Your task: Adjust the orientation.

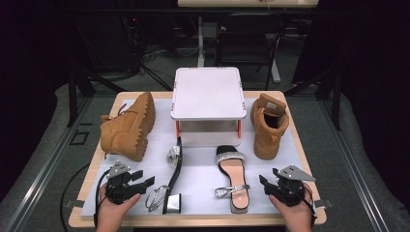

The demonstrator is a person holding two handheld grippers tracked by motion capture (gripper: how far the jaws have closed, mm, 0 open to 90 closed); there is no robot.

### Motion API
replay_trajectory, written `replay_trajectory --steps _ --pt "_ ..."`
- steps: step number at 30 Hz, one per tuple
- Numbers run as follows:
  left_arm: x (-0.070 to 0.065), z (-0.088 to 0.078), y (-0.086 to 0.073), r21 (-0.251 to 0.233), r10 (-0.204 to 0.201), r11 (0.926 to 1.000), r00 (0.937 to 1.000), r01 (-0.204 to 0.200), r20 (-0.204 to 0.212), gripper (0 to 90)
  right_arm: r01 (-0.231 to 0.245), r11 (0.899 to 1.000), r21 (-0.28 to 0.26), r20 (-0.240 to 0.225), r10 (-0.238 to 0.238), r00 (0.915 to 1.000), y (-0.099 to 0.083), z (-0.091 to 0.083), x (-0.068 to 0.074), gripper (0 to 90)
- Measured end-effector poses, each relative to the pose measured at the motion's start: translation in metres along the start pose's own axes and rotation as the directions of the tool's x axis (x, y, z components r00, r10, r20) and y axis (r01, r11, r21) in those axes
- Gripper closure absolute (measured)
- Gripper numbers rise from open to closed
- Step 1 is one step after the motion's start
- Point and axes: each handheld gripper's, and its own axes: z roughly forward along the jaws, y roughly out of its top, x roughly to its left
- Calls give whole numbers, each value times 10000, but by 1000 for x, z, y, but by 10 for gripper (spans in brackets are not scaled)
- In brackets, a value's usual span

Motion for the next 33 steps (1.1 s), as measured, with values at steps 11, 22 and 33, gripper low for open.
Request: replay_trajectory --steps 11,22,33 --pt "-3 -3 1 -119 -171 9998 9988 177 455 423 240 9997 7 590 -240 9980 -1 1 -1 403" --pt "-16 -19 10 -126 -108 9999 9967 118 805 501 -184 9997 132 557 177 9983 -3 1 -6 400" --pt "-40 -25 17 -239 147 9996 9909 -116 1335 535 -311 9992 231 389 302 9988 -3 3 -7 405"
